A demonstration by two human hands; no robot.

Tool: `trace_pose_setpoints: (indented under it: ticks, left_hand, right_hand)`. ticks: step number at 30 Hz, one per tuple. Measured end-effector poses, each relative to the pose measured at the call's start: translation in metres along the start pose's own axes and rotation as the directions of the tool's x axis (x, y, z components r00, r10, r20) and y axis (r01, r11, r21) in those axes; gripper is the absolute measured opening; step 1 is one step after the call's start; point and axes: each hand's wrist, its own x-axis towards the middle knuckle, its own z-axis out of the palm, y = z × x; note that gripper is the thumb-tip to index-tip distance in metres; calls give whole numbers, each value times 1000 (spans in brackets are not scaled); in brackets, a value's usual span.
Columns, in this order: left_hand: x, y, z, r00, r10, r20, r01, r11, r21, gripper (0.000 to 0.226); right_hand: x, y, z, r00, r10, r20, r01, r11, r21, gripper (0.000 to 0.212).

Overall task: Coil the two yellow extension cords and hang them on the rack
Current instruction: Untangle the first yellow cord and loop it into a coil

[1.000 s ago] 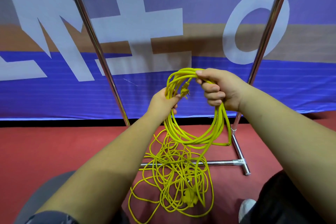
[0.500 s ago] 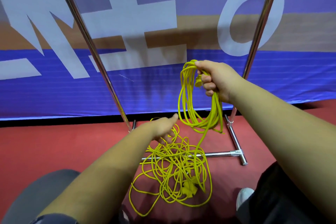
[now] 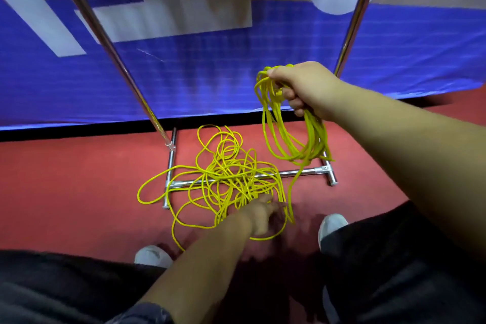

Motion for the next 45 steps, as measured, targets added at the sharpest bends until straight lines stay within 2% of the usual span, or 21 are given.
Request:
trace_pose_setpoints:
  ticks: [2, 5, 7, 9, 12, 16, 20, 24, 28, 30, 33, 36, 38, 42, 45]
  left_hand:
    - [10, -3, 10, 993, -37, -108, 38, 999, 14, 72]
    - [14, -3, -14, 947, -99, -306, 135, 986, 100, 52]
    - [23, -12, -33, 915, -120, -385, 193, 969, 156, 54]
    - [34, -25, -48, 904, -169, -392, 250, 954, 166, 66]
    - [45, -44, -62, 921, -233, -311, 295, 940, 169, 81]
    - [63, -63, -70, 938, -207, -279, 287, 914, 286, 64]
    - [71, -63, -78, 941, -178, -286, 282, 881, 380, 29]
    - [64, -65, -124, 893, -195, -406, 255, 962, 99, 25]
    - [37, -67, -212, 778, -306, -549, 223, 951, -214, 28]
    - [15, -68, -258, 725, -384, -572, 181, 907, -380, 29]
    - [-25, -61, -315, 711, -429, -558, 64, 829, -555, 21]
    - [-66, -44, -350, 684, -457, -568, -185, 644, -742, 21]
    - [-95, -30, -367, 658, -458, -598, -306, 563, -768, 19]
    - [-148, 3, -394, 618, -397, -679, -504, 463, -729, 23]
    - [-173, 20, -391, 648, -370, -666, -560, 361, -746, 24]
  right_hand:
    - [-5, 13, 1, 999, 18, 30, -17, 999, -47, 30]
    - [-9, 31, 0, 998, 55, 39, -50, 992, -117, 29]
    - [-11, 44, -1, 997, 68, 31, -63, 987, -147, 29]
    - [-12, 55, -3, 997, 72, 20, -68, 985, -158, 30]
    - [-11, 68, -8, 997, 80, 19, -76, 982, -174, 32]
    - [-5, 76, -14, 997, 80, 13, -75, 970, -232, 36]
    - [4, 76, -18, 996, 85, -21, -87, 970, -228, 35]
    - [16, 73, -20, 992, 87, -88, -104, 973, -204, 36]
    - [26, 58, -19, 983, 80, -165, -110, 978, -177, 39]
    - [30, 47, -16, 982, 52, -183, -80, 986, -148, 37]
    - [35, 31, -11, 977, 18, -210, -36, 996, -82, 40]
    - [40, 13, -6, 973, 28, -230, -12, 997, 70, 37]
    - [41, 1, -2, 971, 27, -238, 12, 987, 159, 36]
    - [40, -23, 10, 973, 12, -229, 67, 941, 332, 33]
    - [37, -40, 18, 980, -6, -199, 96, 888, 449, 27]
